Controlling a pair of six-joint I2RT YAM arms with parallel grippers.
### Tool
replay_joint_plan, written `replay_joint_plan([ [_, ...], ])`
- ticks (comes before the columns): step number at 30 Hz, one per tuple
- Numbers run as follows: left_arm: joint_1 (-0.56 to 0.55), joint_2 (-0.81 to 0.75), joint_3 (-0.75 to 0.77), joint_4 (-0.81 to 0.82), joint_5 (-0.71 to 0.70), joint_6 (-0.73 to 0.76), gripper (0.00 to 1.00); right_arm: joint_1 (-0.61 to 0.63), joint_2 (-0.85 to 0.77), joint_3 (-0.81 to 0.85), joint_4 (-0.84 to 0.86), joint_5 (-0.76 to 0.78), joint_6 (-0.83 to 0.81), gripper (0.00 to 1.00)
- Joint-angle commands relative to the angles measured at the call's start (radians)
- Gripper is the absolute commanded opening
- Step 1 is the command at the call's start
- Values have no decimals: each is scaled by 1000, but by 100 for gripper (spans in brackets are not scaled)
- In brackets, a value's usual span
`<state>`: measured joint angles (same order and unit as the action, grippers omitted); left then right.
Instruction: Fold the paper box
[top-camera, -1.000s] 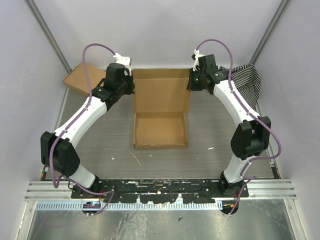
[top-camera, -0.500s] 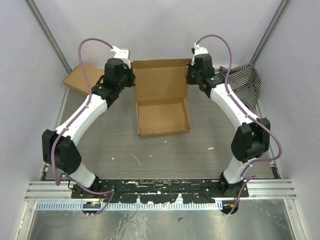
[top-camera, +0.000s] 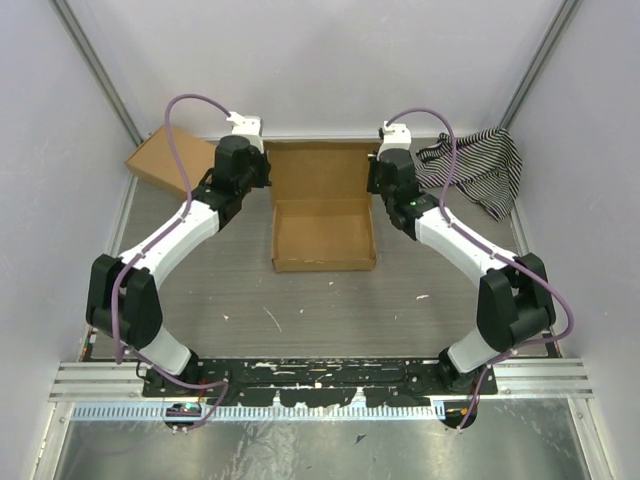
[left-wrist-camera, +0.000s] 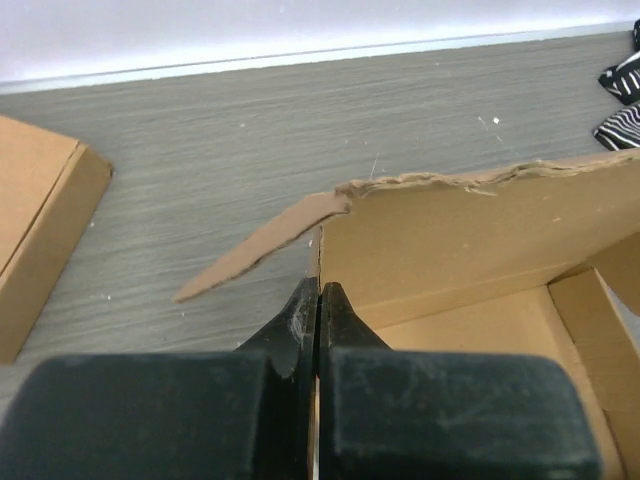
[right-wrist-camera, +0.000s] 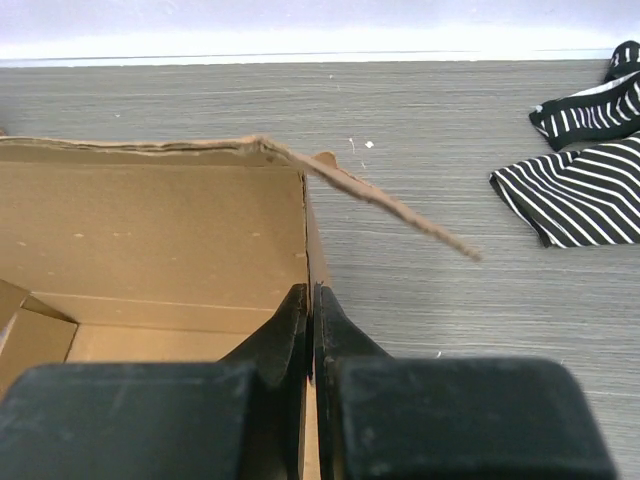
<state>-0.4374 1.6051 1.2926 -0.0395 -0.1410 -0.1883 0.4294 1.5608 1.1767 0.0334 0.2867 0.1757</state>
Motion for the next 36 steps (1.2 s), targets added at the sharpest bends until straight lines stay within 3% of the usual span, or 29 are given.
replay_joint_plan([
  [1, -7, -104, -95, 62, -8, -34, 3, 51, -97, -53, 150, 83, 31, 5],
  [10, -52, -210, -181, 10, -52, -68, 2, 123, -151, -119, 31, 149, 104, 10],
  [19, -119, -293, -287, 1, -111, -111, 0, 172, -282, -278, -34, 102, 213, 22],
  [29, -204, -450, -435, -35, -201, -130, 0, 224, -478, -370, -235, 2, 211, 54],
  [36, -254, -541, -520, -76, -257, -165, 1, 226, -707, -424, -462, -128, 249, 65],
])
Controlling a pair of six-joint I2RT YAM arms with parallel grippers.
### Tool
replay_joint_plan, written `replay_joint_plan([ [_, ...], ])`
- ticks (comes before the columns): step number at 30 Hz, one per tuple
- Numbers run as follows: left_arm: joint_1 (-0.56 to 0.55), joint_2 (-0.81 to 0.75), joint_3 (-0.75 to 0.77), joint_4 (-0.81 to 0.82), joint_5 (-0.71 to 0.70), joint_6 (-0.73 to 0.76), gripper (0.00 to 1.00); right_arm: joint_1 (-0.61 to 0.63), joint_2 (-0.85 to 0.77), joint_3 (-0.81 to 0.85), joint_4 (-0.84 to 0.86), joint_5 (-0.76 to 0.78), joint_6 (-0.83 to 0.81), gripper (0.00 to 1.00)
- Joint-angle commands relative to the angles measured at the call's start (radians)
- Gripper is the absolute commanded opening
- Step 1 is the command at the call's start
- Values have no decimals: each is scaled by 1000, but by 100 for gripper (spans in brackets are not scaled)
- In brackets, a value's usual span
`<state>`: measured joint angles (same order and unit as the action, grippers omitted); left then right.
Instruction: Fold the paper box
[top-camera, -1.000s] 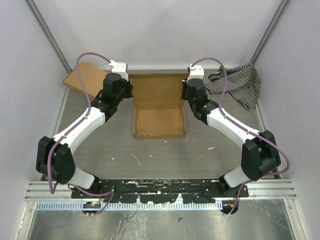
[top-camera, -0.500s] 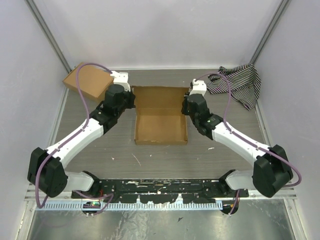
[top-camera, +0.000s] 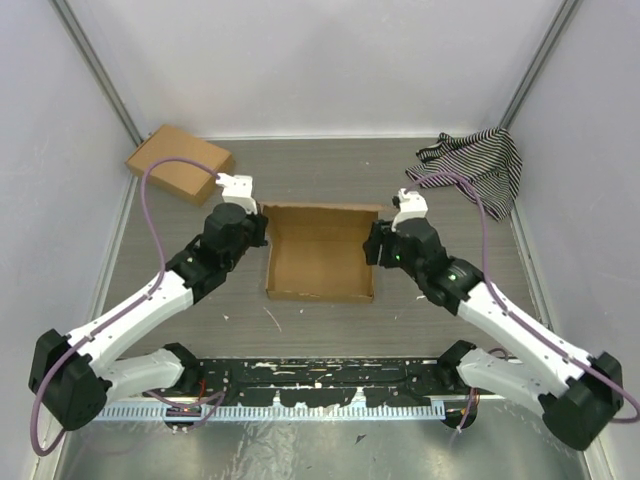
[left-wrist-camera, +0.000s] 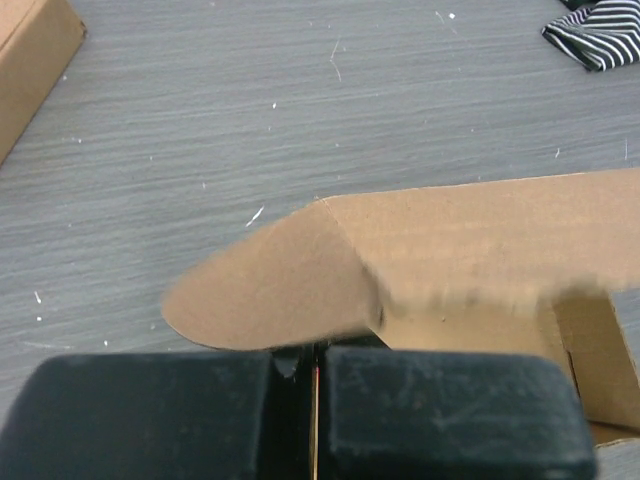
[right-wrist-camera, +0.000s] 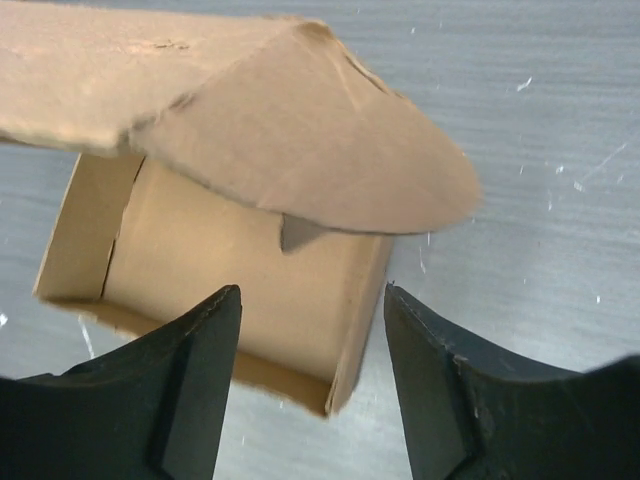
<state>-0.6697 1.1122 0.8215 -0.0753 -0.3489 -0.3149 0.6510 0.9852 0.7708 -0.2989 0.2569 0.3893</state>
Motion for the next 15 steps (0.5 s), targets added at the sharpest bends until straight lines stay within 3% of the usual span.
replay_joint_plan([
  [1, -25, -60, -61, -42, -51, -48, 1, 3, -184, -26, -155, -107, 42, 66],
  [7, -51, -129, -124, -69, -52, -103, 7, 3, -400, -35, -290, -55, 117, 69],
  [9, -57, -153, -143, -80, -47, -118, 13, 3, -444, -21, -318, -4, 156, 69],
  [11, -63, -170, -140, -118, -37, -137, 27, 4, -473, 1, -328, 43, 185, 69],
  [15, -69, -216, -83, -292, 24, -177, 35, 4, -435, 68, -355, 100, 205, 69],
])
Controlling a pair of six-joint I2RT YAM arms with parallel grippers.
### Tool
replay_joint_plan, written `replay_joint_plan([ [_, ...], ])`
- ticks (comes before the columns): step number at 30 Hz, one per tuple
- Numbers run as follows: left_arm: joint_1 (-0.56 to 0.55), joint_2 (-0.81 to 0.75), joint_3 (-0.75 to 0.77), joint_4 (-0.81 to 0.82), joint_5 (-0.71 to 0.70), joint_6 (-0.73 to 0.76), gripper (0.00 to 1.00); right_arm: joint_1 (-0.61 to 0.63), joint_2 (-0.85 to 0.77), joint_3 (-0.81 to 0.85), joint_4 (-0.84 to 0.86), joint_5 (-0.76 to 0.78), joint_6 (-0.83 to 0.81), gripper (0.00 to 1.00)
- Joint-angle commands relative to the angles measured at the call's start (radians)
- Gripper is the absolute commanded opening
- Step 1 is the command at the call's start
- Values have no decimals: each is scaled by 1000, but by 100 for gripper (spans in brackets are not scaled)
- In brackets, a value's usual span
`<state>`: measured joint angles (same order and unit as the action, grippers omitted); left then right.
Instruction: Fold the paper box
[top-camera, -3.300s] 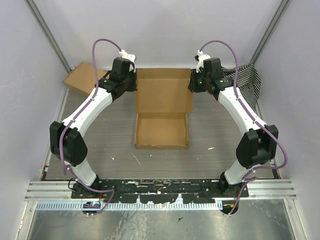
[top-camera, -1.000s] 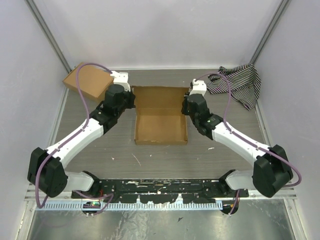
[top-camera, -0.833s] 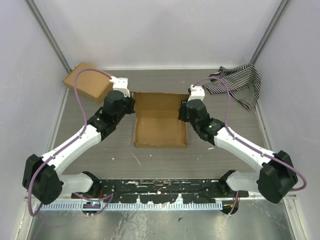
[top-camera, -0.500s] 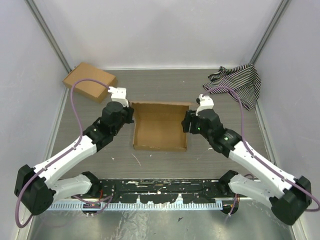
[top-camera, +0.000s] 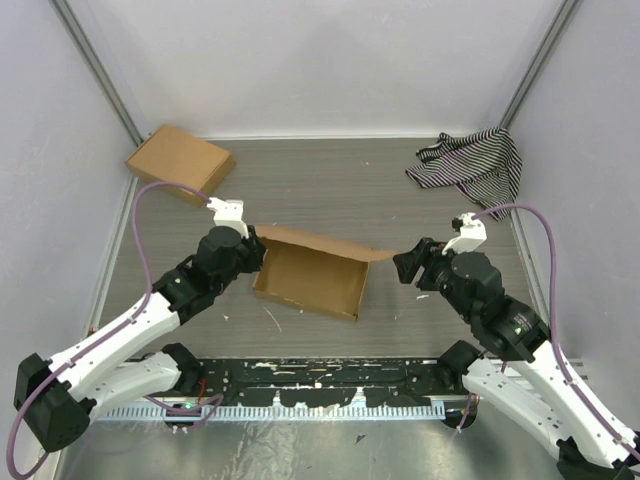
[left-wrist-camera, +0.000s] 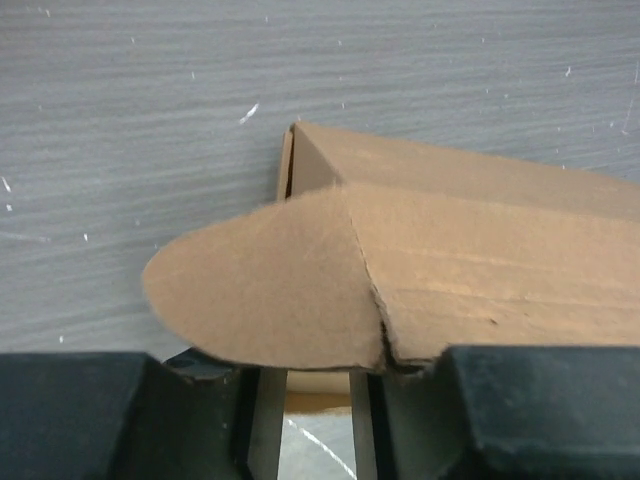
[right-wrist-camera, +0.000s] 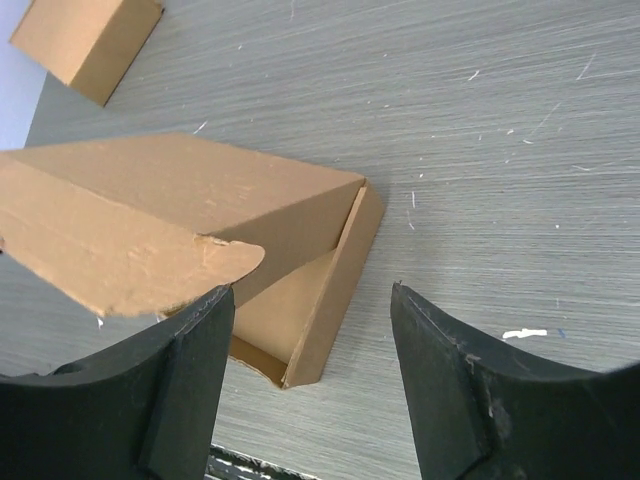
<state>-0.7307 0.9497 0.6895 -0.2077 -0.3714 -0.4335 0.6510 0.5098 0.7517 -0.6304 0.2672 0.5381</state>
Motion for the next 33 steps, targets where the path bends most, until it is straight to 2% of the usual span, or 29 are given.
replay_joint_plan([
  [1, -8, -68, 68, -207, 67, -65, 37, 3, 63, 105, -32, 99, 61, 69],
  [5, -12, -183, 101, -390, 145, -96, 40, 4, 132, 148, -31, 120, 81, 70],
  [8, -13, -324, 90, -457, 165, -119, 40, 4, 126, 155, -20, 146, 98, 70],
  [11, -13, -447, 107, -497, 145, -126, 40, 4, 121, 179, -31, 170, 112, 70],
  [14, -12, -482, 149, -524, 104, -119, 42, 2, 120, 196, -38, 161, 120, 71],
  [17, -13, -420, 186, -522, 62, -103, 50, 4, 180, 223, -65, 137, 123, 78],
  [18, -13, -380, 194, -516, 48, -100, 54, 3, 212, 224, -69, 114, 125, 80],
  [22, -11, -163, 216, -465, 20, -80, 60, 3, 348, 152, 0, -29, 155, 83],
  [27, -4, 107, 249, -405, 48, -58, 62, 4, 438, -8, 150, -142, 196, 86],
  [33, 58, 244, 213, -312, 74, -55, 63, 3, 532, -100, 264, -221, 222, 87],
])
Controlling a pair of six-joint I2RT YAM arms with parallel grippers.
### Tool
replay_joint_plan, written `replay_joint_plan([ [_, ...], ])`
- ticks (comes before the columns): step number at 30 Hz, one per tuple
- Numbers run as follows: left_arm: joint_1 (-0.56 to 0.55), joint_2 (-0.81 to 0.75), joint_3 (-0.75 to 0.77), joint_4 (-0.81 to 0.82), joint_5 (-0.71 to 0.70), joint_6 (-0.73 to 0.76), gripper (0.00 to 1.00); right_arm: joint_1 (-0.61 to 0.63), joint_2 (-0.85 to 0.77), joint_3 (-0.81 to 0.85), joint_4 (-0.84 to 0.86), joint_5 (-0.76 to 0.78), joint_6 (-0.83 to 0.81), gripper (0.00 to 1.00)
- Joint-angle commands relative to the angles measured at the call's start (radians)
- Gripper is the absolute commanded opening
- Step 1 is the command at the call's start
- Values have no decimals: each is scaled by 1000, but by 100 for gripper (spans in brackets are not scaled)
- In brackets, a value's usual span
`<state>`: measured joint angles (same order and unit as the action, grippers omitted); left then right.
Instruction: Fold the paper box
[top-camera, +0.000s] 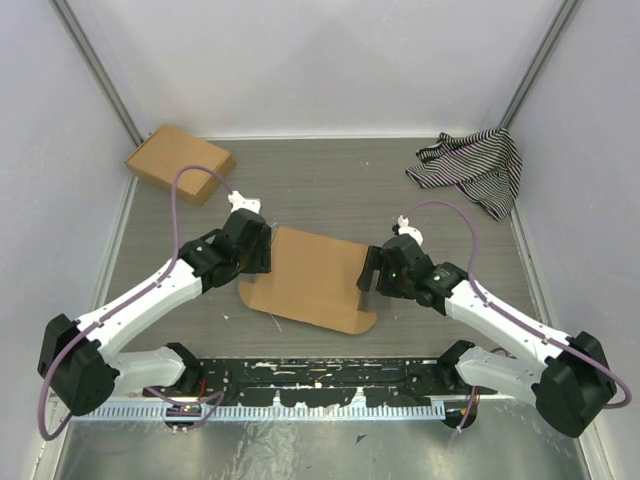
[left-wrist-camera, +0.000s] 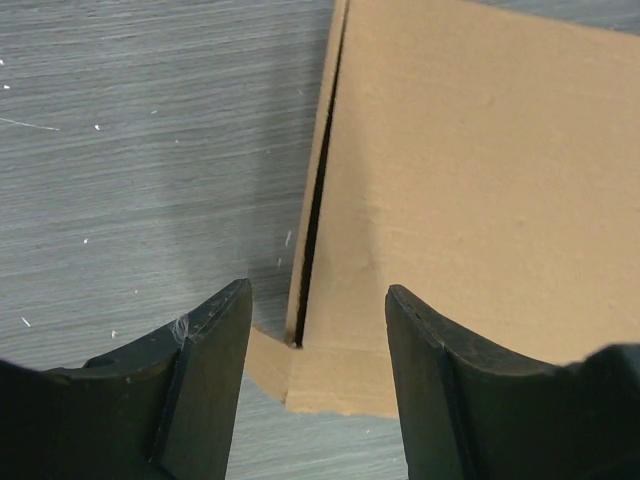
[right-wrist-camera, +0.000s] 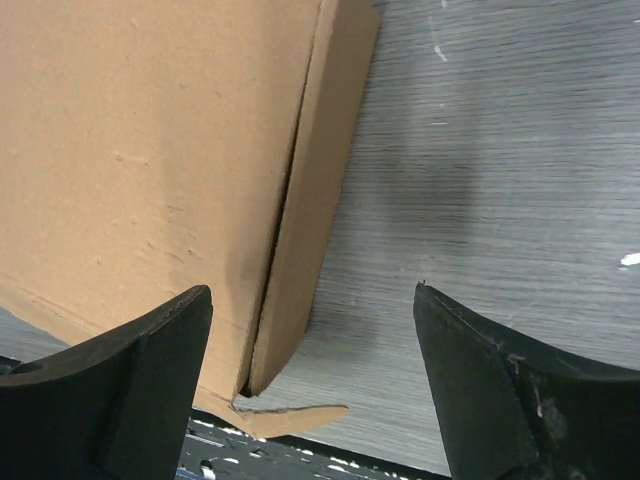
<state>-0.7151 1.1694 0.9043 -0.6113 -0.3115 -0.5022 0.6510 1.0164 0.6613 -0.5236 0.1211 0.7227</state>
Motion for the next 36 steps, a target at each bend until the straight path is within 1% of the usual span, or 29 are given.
replay_joint_plan([
  [1, 55, 33, -17, 108, 22, 13, 63, 3, 39, -19, 178, -87, 35, 87],
  [8, 130, 60, -116, 262, 143, 14, 62, 2, 111, -52, 283, -126, 20, 86],
  [15, 137, 93, -181, 396, 206, 16, 61, 0, 206, -14, 313, -145, -7, 80],
  [16, 137, 120, -181, 402, 212, 15, 60, -1, 219, -8, 316, -147, -9, 79],
  [20, 137, 165, -163, 403, 222, 14, 59, -24, 252, 3, 338, -167, -20, 75],
  [24, 137, 195, -142, 422, 253, 6, 56, -84, 282, 48, 346, -204, -51, 70],
  [29, 137, 255, -79, 433, 282, -2, 55, -166, 366, 176, 320, -247, -129, 67],
  [36, 137, 386, 74, 413, 310, 2, 53, -237, 537, 355, 315, -319, -193, 64],
])
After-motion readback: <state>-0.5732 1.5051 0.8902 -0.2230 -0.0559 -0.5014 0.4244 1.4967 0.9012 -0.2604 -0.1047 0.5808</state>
